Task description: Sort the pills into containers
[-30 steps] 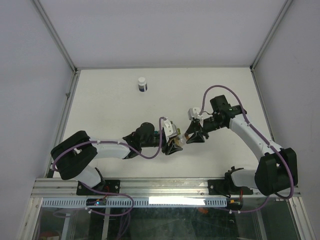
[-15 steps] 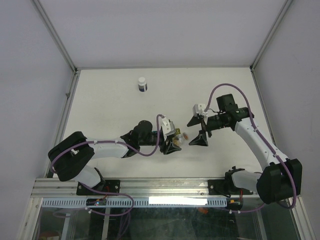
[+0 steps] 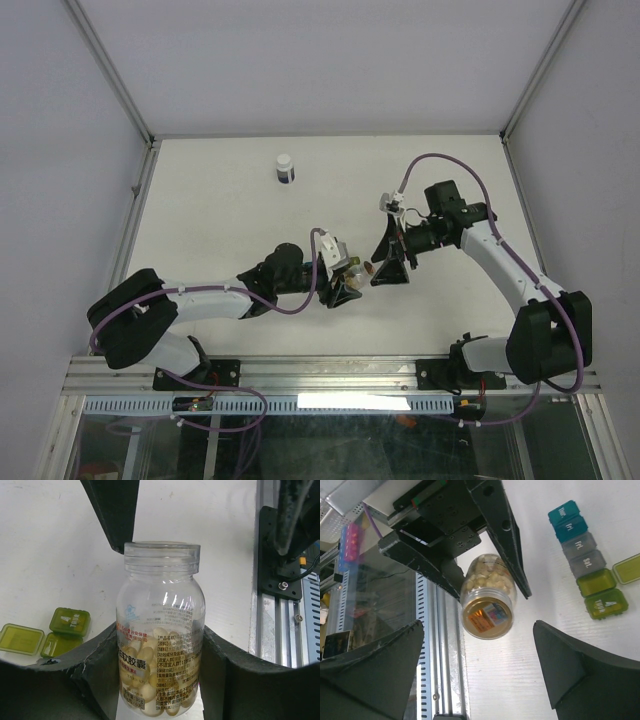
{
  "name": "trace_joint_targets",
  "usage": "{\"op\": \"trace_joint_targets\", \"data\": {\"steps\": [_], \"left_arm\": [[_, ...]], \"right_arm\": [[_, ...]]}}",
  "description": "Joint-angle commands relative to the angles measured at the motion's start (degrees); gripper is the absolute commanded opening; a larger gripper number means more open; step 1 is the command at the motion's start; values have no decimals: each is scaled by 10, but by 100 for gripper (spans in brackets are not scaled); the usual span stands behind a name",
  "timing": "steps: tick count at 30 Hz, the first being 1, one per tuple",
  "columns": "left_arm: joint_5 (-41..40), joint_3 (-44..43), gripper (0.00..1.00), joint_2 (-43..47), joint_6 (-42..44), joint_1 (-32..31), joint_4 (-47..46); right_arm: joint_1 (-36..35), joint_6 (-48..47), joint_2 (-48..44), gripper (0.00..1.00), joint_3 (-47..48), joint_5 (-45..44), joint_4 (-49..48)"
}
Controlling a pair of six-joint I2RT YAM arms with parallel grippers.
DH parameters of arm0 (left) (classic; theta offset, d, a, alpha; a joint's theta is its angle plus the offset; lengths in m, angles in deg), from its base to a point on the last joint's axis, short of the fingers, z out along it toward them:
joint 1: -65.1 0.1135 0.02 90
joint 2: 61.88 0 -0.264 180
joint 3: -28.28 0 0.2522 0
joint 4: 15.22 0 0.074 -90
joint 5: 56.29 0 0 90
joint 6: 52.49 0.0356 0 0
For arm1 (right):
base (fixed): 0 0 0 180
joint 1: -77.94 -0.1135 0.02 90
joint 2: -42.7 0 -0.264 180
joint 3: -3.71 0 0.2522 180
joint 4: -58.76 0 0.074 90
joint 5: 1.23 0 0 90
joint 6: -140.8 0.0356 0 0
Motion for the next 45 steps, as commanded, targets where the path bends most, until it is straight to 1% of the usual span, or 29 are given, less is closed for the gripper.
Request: {"op": "trace_joint_targets", "data": {"steps": [1,4,6,10,14,19,22,23,24,25,26,31,37,40,41,42,45], "left_arm": [[-12,-19,0,14,-14,-4,-8],[-12,-26,0,12,-14,-4,1],[-12,-30,0,12,-15,-4,3],[-12,-33,0,12,-18,-5,4],[-8,-37,0,-6,-21,-5,5],[-3,-39,0,-10,-23,-6,10],[-2,-40,0,-10,-23,-6,13],[-1,-40,0,-10,-23,-6,13],[0,-40,0,-9,-23,-6,14],[1,-39,0,-9,-24,-6,14],[2,-39,0,-9,-24,-6,14],[4,-39,0,-9,-26,-6,17],[8,-40,0,-12,-25,-6,17],[11,-41,0,-13,-24,-6,18],[10,-41,0,-13,-25,-6,19],[10,-41,0,-12,-24,-6,20],[17,-41,0,-9,-24,-6,23]], "right_arm": [[-34,52,-5,91,14,-20,-21],[-47,70,-2,85,17,-44,-36],[-56,81,3,79,19,-59,-44],[-64,87,11,70,27,-65,-46],[-65,85,7,55,31,-60,-47],[-66,81,-1,40,28,-61,-49],[-65,75,-3,41,28,-57,-46],[-66,74,-3,44,29,-55,-43],[-65,73,-3,50,30,-54,-42],[-66,74,-3,54,31,-55,-42],[-66,73,-4,56,33,-58,-42],[-65,73,-8,57,36,-60,-42],[-65,76,-12,53,28,-61,-47],[-65,75,-12,44,28,-61,-47],[-65,72,-12,39,28,-61,-46],[-65,66,-12,32,28,-57,-43],[-65,32,-14,16,29,-43,-25]]}}
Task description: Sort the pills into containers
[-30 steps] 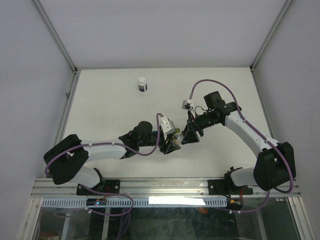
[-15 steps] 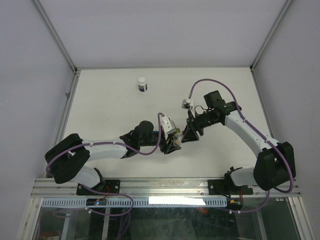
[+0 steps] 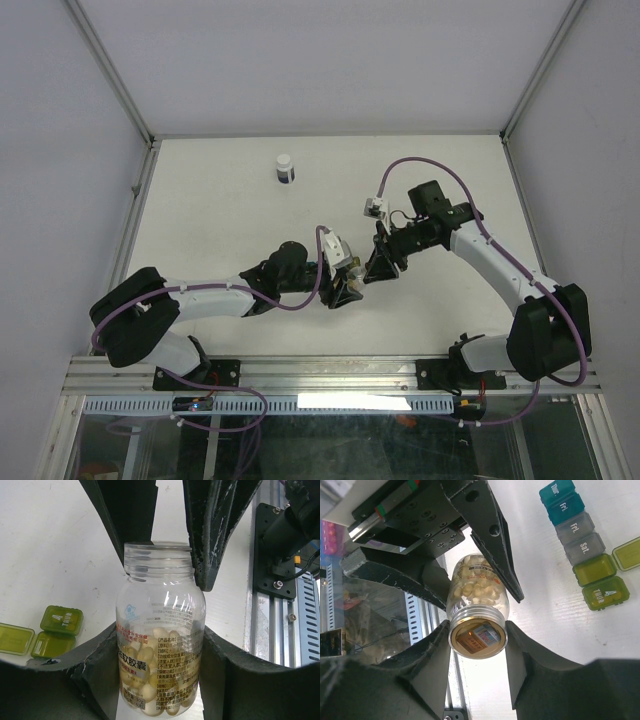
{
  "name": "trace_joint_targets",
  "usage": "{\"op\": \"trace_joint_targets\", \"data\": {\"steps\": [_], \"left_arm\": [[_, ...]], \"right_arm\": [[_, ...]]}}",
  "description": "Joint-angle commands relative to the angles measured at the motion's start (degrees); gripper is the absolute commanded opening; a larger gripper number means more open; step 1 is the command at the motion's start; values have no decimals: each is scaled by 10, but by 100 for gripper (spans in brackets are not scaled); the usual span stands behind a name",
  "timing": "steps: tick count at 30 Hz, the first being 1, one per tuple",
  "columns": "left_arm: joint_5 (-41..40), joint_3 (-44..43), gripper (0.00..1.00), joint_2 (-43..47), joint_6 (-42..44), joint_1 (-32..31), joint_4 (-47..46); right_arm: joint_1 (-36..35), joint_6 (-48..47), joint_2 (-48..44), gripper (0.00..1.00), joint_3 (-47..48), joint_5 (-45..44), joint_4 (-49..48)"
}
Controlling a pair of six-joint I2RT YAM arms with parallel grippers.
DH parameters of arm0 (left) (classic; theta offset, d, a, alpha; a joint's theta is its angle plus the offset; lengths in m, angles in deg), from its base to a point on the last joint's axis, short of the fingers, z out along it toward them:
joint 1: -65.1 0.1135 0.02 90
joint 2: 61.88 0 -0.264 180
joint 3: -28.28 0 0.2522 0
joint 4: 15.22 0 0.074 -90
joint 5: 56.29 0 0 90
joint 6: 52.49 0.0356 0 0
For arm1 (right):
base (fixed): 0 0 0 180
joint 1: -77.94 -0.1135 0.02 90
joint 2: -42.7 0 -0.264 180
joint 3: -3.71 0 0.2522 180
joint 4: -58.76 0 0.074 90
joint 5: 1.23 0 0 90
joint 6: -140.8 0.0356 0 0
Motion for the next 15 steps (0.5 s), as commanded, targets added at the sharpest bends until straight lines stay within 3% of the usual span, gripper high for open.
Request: {"op": "trace_joint_targets", "data": {"steps": [1,4,10,15], "left_arm": [[23,-22,0,2,-11,-5,-11],[61,-21,0,4,-15,-5,-12],[200,-31,0,-12,-44,11,-16],[295,-42,0,-44,-77,29,-28]], "right_arm": [[-4,-56,-28,11,23,51,19],[-5,-137,-24,0,30,59,64],[-18,-416,-38,0,50,35,161],[-42,-610,-91,0,15,-36,140]]}}
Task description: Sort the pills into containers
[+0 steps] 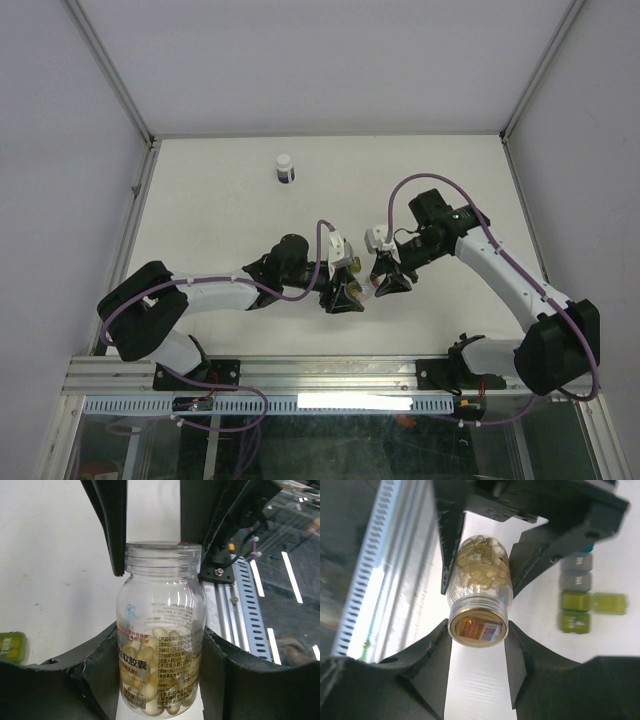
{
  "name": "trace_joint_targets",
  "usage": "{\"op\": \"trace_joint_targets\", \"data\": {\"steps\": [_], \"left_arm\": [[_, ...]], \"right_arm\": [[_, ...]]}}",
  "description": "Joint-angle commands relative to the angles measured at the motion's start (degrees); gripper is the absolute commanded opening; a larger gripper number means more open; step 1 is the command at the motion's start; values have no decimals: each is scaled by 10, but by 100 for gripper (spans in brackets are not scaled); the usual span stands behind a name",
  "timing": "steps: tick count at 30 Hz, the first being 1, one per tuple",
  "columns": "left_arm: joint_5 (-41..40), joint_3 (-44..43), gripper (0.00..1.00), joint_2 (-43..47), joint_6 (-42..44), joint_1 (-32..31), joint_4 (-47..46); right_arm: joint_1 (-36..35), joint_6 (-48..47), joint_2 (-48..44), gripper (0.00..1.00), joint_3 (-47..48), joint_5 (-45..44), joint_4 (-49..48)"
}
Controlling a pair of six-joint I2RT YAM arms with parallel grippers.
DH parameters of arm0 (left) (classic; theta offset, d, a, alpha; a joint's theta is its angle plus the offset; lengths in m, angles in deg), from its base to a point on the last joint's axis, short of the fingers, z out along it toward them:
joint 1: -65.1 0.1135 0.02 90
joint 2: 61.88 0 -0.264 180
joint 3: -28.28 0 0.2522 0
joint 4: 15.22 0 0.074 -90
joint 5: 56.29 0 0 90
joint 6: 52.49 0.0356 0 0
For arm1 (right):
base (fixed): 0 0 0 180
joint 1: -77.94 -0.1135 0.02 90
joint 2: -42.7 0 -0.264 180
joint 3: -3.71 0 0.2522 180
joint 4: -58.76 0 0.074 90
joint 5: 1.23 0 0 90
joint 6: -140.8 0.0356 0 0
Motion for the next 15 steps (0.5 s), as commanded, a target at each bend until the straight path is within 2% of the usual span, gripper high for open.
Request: {"op": "trace_joint_targets", "data": {"steps": [1,5,6,9,10,11,13,15], "left_arm": [[135,-25,0,-23,-50,11,-22],[108,-27,0,-22,-43,13,-13],[97,-26,0,-19,-40,13,-12],[62,-22,0,-9,-30,12,-4],[51,-21,0,-6,-27,13,-2],[40,-21,0,-3,-25,12,0],[16,-20,0,3,-21,11,3],[-14,-19,0,10,-14,6,8]], "right_arm": [[-32,-238,-62,0,0,-39,-23],[-36,-163,-63,0,1,-25,-59],[-36,-133,-67,8,-3,-21,-71],[-36,-31,-82,43,-13,-17,-103],[-35,-4,-85,58,-13,-19,-105],[-35,30,-86,66,-10,-24,-110],[-31,99,-85,76,1,-26,-106],[-27,139,-78,80,16,-20,-92]]}}
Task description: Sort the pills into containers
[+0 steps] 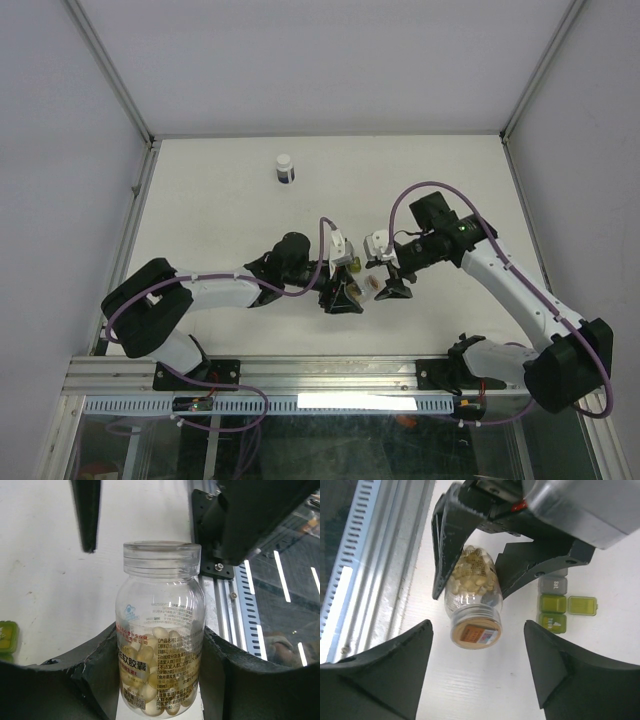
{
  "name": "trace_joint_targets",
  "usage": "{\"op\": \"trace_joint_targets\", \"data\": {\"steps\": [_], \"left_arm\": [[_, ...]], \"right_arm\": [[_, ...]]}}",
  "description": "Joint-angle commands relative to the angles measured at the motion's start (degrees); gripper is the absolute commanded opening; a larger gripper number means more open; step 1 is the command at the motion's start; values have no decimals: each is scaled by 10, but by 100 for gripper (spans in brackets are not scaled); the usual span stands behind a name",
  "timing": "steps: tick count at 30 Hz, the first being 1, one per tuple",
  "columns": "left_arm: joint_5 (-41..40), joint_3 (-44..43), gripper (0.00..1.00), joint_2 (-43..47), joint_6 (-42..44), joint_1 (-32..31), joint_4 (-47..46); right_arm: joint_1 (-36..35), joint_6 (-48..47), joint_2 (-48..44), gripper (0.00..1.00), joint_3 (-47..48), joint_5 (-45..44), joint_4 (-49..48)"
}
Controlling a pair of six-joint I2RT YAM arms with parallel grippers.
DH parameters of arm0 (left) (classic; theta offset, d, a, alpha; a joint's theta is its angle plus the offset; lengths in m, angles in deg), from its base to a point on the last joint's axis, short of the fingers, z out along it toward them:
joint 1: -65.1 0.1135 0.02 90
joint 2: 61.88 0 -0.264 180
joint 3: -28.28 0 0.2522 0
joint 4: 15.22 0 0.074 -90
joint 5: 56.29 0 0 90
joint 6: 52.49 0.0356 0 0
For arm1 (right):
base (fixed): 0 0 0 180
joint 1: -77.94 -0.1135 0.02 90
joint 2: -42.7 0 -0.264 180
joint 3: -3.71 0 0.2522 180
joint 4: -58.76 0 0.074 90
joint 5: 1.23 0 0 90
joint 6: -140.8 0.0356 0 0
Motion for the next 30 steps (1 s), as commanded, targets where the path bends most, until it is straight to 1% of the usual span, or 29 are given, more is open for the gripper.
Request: {"op": "trace_joint_targets", "data": {"steps": [1,6,11,17,22,25,28,30], "left_arm": [[-64,-7,0,36,8,-10,-3],[-119,-7,0,49,20,-27,0],[-125,-7,0,50,21,-29,-1],[-128,-5,0,54,25,-29,0],[-129,-1,0,57,27,-29,-2],[-129,0,0,57,25,-29,-3],[-129,1,0,58,23,-29,-5],[-130,3,0,58,23,-29,-5]], "right_arm": [[4,147,-4,80,47,25,-20],[7,257,25,79,73,11,-17],[7,322,41,74,61,-35,-45],[7,318,50,64,61,-27,-24],[6,312,54,61,49,-17,-12],[7,312,56,56,47,-19,-12],[7,310,60,47,49,-18,-9],[6,308,62,45,51,-19,-6]]}}
